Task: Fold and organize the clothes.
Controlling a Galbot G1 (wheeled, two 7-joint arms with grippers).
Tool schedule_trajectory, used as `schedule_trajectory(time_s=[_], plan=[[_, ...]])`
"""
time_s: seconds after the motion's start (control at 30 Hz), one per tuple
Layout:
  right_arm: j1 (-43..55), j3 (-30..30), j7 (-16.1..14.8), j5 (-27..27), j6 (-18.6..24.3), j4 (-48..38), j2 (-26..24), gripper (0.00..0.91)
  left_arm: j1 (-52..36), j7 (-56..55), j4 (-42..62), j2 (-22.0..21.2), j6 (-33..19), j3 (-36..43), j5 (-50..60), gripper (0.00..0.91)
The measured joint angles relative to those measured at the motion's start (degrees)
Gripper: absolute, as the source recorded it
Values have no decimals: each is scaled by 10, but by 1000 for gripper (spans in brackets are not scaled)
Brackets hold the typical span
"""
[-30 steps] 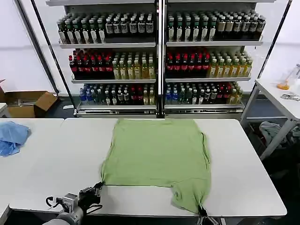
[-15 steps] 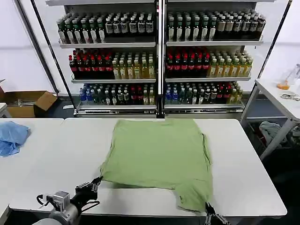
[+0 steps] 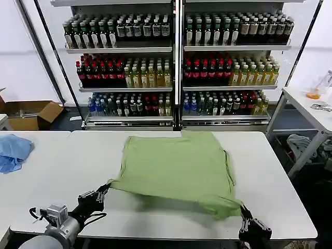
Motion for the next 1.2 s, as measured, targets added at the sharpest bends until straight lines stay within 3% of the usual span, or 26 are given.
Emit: schedule_trajectory(time_s=[0.37, 0.77, 0.8, 0.83, 0.87, 0.9, 0.93, 1.2], plan=[[161, -30, 0, 48, -23, -97, -63, 0, -97, -5, 101, -10, -12, 70, 30, 20], [306, -88, -12, 49, -49, -209, -93, 0, -188, -20, 197, -30, -25, 146, 65, 20], [314, -92, -13, 48, -51, -216, -94, 564, -192, -21, 202, -31, -26, 149, 67, 40], [322, -95, -14, 47, -53, -222, -94, 907, -195, -22, 205, -33, -27, 153, 69, 121], [330, -100, -15, 45, -55, -230, -94, 907, -198, -22, 209, -34, -27, 155, 72, 292], [337, -103, -17, 43, -58, -235, -94, 907, -201, -22, 211, -35, -28, 157, 74, 806], [342, -107, -18, 42, -61, -240, -93, 907, -202, -22, 213, -36, -28, 158, 76, 907], [358, -121, -26, 26, -69, -254, -86, 907, -204, -24, 215, -40, -30, 159, 87, 907]])
